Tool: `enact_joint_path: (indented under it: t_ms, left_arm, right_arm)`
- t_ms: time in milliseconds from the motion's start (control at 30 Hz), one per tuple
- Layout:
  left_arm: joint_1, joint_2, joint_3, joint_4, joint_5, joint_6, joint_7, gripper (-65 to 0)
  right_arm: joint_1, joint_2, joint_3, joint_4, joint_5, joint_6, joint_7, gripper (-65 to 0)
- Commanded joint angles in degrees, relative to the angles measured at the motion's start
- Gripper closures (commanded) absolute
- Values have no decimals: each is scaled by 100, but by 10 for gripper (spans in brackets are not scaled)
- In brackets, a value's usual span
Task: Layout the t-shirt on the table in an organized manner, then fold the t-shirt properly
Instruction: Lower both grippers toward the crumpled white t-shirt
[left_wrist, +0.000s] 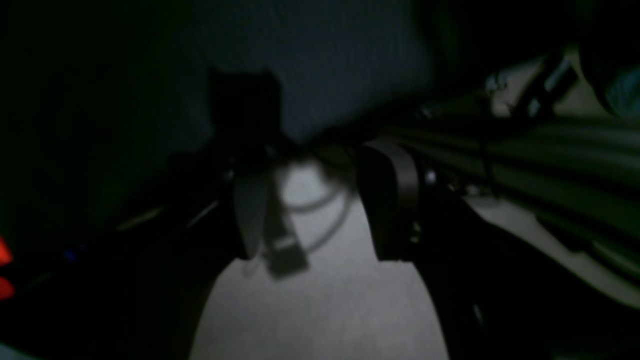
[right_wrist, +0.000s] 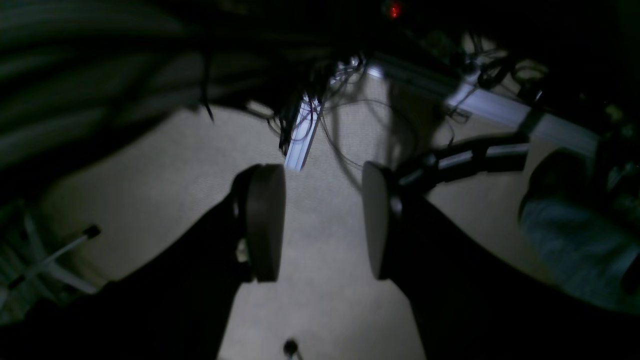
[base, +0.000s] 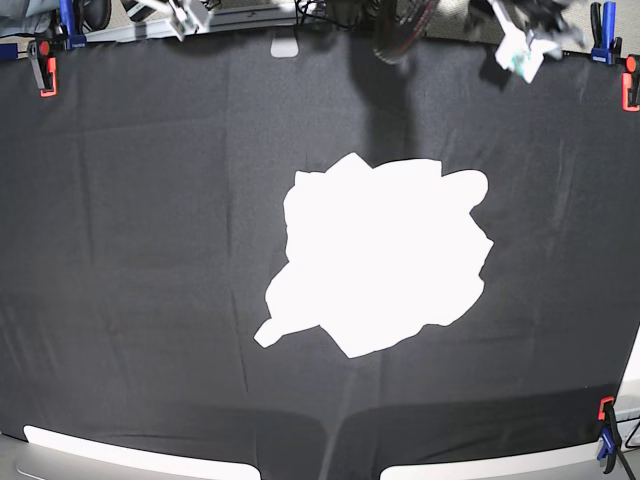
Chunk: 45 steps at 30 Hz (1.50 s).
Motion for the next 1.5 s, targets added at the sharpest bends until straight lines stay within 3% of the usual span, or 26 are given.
enact_joint_path:
  t_ms: [0,200,367,600,767,900,1100,1300,1467]
  left_arm:
    - [-13,-24,-26,199,-39,17,-74,-305]
    - [-702,-22,-26,321,-164,17,-507,-305]
    - [-1587,-22,-26,308,-439,15,-509,-305]
    - [-2557,-22,-26,271,-684,17,-973,-305]
    - [-3132,-22,-26,-234,-1156,15,-975,-305]
    - [-3563,-22,-22,-1099,-1185,15,-984,-305]
    - [-3950,-22,-22,-2048,-1185,15,-1016,-305]
    - [-3965,-22,-22,-2114,-1182,13,-1058,-305]
    - [-3967,-22,-22,-2114,-1182,13,-1060,-305]
  right_arm:
    - [48,31,20,166,22,15,87,-250]
    - [949,28,20,249,20,20,728,-250]
    - [1884,28,20,249,-59,22,752,-250]
    - [2975,28,20,247,-306,-2,811,-249]
    - [3700,26,20,94,-304,-33,1034,-249]
    - [4236,-17,20,-313,-293,-111,1303,-249]
    - [5106,-374,20,-1499,-52,-107,1462,-249]
    - [5643,-741,20,-2378,63,-83,1335,-249]
    - [5735,-861,13,-2452,63,-70,1292,-249]
